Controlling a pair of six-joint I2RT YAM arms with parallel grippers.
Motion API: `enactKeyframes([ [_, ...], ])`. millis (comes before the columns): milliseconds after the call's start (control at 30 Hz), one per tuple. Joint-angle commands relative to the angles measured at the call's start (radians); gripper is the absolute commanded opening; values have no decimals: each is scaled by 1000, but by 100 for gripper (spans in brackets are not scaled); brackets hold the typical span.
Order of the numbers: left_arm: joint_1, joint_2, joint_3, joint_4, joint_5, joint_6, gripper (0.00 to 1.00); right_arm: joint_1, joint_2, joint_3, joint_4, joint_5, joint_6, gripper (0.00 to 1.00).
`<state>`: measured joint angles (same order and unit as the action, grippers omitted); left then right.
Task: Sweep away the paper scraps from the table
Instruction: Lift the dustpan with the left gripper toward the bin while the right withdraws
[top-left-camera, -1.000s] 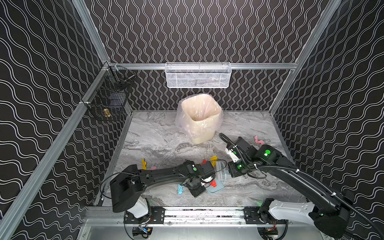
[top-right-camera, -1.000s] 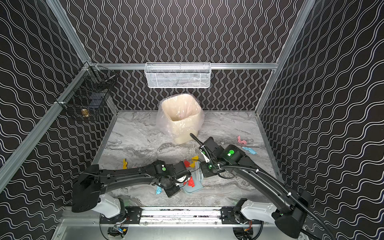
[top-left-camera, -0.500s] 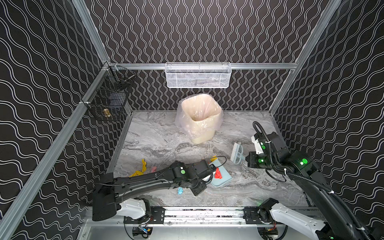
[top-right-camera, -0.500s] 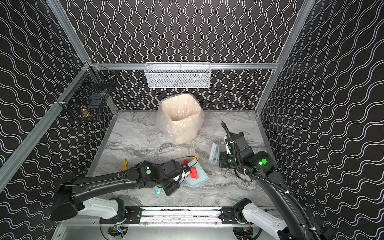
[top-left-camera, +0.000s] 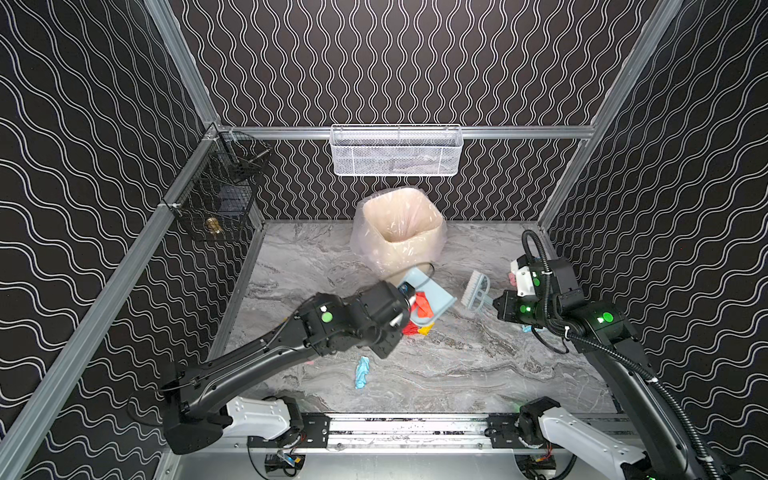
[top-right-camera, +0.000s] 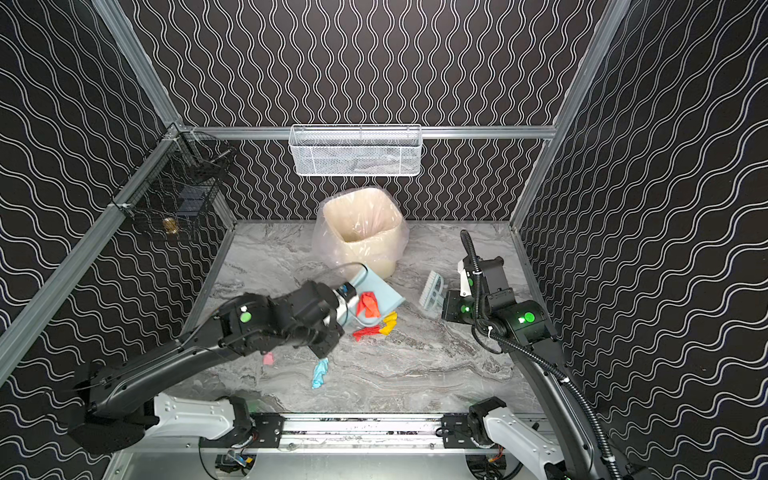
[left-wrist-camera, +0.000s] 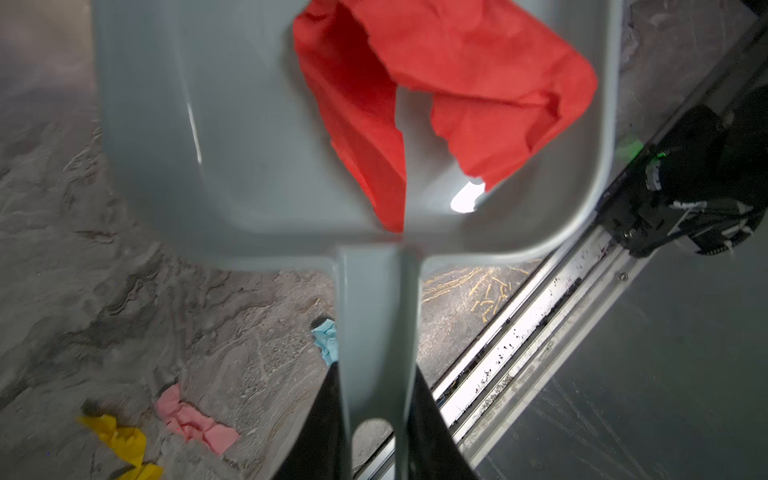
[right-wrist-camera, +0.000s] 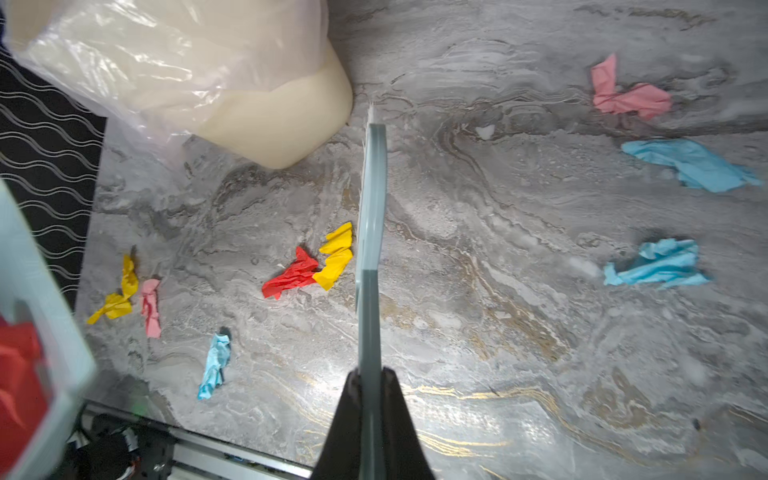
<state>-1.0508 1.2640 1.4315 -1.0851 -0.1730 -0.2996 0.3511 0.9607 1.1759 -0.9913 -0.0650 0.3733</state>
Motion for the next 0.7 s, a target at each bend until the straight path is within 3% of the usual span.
enactKeyframes([
  [0, 80, 1, 68, -87, 37, 28, 0, -12, 3, -8, 60, -46, -23, 0],
  [367, 446, 74, 238, -128, 134, 195, 0, -42, 2, -36, 98, -103, -48, 0],
  [667, 599, 206, 371, -132, 144, 308, 0, -73, -2, -72, 116, -151, -76, 0],
])
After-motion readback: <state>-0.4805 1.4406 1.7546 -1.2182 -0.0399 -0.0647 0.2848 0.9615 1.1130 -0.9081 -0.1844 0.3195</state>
